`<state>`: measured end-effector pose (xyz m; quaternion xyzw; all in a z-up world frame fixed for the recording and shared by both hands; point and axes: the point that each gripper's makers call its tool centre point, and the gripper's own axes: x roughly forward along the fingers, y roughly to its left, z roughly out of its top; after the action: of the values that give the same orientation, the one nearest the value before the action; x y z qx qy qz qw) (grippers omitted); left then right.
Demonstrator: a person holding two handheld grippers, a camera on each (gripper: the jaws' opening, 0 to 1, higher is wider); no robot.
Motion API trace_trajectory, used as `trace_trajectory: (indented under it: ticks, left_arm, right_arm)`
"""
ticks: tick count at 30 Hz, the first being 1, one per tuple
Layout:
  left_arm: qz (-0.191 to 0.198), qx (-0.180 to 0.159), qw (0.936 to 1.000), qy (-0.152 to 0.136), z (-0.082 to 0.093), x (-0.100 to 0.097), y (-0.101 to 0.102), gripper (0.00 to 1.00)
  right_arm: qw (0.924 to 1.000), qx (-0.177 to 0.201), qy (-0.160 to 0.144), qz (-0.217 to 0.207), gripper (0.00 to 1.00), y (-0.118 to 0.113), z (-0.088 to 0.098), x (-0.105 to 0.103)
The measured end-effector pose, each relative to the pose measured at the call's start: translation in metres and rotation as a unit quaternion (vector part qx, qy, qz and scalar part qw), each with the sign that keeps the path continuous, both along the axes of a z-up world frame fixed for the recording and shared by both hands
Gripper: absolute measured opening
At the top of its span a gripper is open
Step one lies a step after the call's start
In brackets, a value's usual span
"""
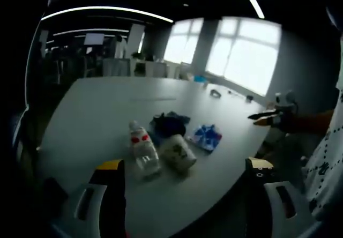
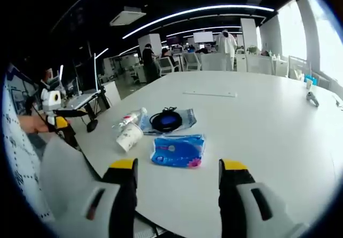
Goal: Arrange the tabletop items into an orderly group along one side of the table until the central work area is clear of visible clutter.
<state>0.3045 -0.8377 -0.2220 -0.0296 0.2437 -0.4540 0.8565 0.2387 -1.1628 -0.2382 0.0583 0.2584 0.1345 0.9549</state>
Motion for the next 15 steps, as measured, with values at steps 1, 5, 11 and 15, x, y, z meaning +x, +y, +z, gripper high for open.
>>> trace_trajectory:
  ticks: [1, 5, 11, 15]
  left_arm:
    - [0.000, -0.001, 1.0000, 0.000, 0.0003, 0.0000, -0.0003, 0.90]
    - [-0.002, -0.001, 1.0000, -0.001, 0.0010, 0.0006, -0.0012, 0.90]
    - [-0.005, 0.000, 1.0000, -0.003, 0.0031, 0.0028, -0.0022, 0.89]
    - [-0.007, 0.002, 0.9999, -0.007, 0.0061, 0.0043, -0.0037, 0.89]
  right_arm:
    - [1.0000, -0.001, 0.000, 0.001, 0.60, -0.0001, -0.0001, 0.0004]
    - [1.0000, -0.003, -0.001, 0.002, 0.60, -0.0005, 0.0021, 0.0020]
    - [1.0000, -0.004, -0.002, 0.003, 0.59, -0.0011, 0.0032, 0.0047]
    - [1.0000, -0.004, -0.003, 0.004, 0.59, -0.0014, 0.0040, 0.0058]
